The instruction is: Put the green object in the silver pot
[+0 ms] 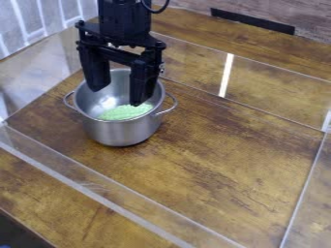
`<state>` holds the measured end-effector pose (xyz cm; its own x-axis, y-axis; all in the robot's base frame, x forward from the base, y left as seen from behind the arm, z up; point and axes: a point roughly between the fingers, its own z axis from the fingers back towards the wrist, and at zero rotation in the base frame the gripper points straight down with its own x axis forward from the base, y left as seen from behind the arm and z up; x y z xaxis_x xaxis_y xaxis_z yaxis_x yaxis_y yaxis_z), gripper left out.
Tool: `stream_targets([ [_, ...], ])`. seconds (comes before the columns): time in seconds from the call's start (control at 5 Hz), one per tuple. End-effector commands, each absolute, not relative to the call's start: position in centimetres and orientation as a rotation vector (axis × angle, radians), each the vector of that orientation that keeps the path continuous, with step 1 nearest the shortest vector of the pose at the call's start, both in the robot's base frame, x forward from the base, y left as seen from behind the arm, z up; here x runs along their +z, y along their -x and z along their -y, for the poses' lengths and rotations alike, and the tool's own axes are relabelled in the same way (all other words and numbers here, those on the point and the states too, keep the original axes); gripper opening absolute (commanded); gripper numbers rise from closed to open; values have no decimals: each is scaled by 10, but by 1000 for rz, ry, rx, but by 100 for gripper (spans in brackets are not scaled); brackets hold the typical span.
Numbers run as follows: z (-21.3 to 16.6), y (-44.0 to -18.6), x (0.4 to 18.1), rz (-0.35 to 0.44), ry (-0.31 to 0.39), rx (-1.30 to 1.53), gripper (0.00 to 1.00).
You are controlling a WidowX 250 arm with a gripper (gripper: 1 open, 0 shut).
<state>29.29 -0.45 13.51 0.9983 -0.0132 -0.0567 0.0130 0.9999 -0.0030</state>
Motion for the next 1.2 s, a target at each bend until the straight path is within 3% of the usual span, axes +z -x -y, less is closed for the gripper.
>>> stream_targets([
  [0.0,10,-299,136,-63,6,-41,100],
  [0.4,14,-337,153,23,24,-9,100],
  [1.0,25,-353,152,99,27,-41,100],
])
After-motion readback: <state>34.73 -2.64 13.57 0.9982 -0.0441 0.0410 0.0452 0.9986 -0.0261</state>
